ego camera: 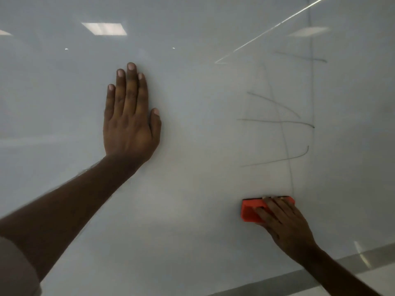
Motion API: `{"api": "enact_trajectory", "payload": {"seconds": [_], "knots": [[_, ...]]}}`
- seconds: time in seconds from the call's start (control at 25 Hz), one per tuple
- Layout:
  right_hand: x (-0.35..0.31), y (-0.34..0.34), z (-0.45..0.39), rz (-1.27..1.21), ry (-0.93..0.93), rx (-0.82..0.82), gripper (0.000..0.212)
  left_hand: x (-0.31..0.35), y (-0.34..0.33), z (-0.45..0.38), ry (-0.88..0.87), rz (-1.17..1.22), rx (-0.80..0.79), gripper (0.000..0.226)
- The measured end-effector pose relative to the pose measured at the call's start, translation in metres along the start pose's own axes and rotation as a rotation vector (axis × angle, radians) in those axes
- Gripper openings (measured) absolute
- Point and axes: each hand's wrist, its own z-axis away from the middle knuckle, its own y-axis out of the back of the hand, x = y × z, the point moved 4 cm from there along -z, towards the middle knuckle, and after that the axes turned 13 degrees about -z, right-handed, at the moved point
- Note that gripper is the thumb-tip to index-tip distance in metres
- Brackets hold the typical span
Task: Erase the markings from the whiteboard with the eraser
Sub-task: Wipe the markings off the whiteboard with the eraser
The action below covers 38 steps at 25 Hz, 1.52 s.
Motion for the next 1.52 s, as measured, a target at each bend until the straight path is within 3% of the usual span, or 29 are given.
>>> {"api": "enact_trajectory", "payload": {"seconds": [0.08,0.32,0.56,0.72,0.88,1.04,1.52], "knots": [[0.007,0.015,-0.045,-0.042,-0.049,0.109,0.037,0.001,-0.001,0.000,-0.003,0.000,-0.002,0.064],[0.043,0.075,-0.199,-0.041,0.093,0.312,0.051,0.001,-0.002,0.001,-0.003,-0.011,0.046,0.063],[0.079,0.130,-0.309,0.000,-0.028,0.561,0.051,0.001,-0.002,0.000,-0.003,-0.029,0.036,0.064],[0.061,0.116,-0.285,-0.029,-0.022,0.529,0.051,-0.001,-0.001,-0.002,-0.032,-0.024,0.048,0.065],[0.005,0.057,-0.194,0.031,0.253,0.205,0.053,-0.016,0.004,-0.029,-0.168,-0.065,0.067,0.068],[0.014,0.062,-0.205,0.140,0.445,0.088,0.046,-0.017,0.009,-0.075,-0.156,-0.082,0.102,0.066],[0.071,0.171,-0.411,0.158,0.125,0.499,0.045,-0.008,0.010,-0.156,-0.121,-0.092,0.128,0.068]]}}
